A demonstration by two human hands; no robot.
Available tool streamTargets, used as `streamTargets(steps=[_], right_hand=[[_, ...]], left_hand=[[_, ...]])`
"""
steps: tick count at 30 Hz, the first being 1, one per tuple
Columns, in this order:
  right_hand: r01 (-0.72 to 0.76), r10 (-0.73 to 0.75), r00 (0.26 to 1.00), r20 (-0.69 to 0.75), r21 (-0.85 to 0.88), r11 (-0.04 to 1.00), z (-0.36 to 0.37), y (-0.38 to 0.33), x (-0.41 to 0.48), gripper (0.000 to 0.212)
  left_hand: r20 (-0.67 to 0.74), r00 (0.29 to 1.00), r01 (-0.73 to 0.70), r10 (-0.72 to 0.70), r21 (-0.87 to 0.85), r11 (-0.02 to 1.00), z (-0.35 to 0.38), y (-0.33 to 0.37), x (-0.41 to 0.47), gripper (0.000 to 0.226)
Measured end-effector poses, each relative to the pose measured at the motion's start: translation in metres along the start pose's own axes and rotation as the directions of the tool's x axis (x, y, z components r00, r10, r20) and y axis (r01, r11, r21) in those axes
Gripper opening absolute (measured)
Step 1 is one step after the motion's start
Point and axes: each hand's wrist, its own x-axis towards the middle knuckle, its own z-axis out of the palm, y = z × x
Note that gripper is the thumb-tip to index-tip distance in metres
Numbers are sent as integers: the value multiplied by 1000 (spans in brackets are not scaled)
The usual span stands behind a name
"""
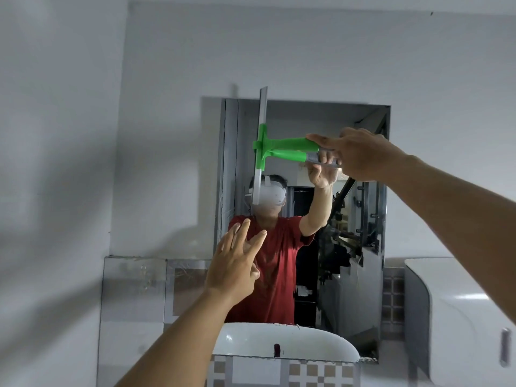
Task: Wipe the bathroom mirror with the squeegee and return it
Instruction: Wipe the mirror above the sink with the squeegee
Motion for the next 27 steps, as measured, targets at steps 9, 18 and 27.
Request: streamTargets(steps=[9, 18, 27], right_hand=[[-149, 148, 988, 43, 14, 989, 2, 50, -50, 72], [-322, 321, 946, 34, 200, 926, 29, 65, -88, 78], [-483, 492, 865, 100, 433, 761, 58, 14, -129, 76]], left_hand=[[-14, 1000, -1, 1, 15, 1000, -1, -1, 1, 100], [-24, 999, -24, 25, 33, 999, -1, -3, 2, 102], [-79, 995, -65, 62, -46, 997, 3, -6, -10, 97]])
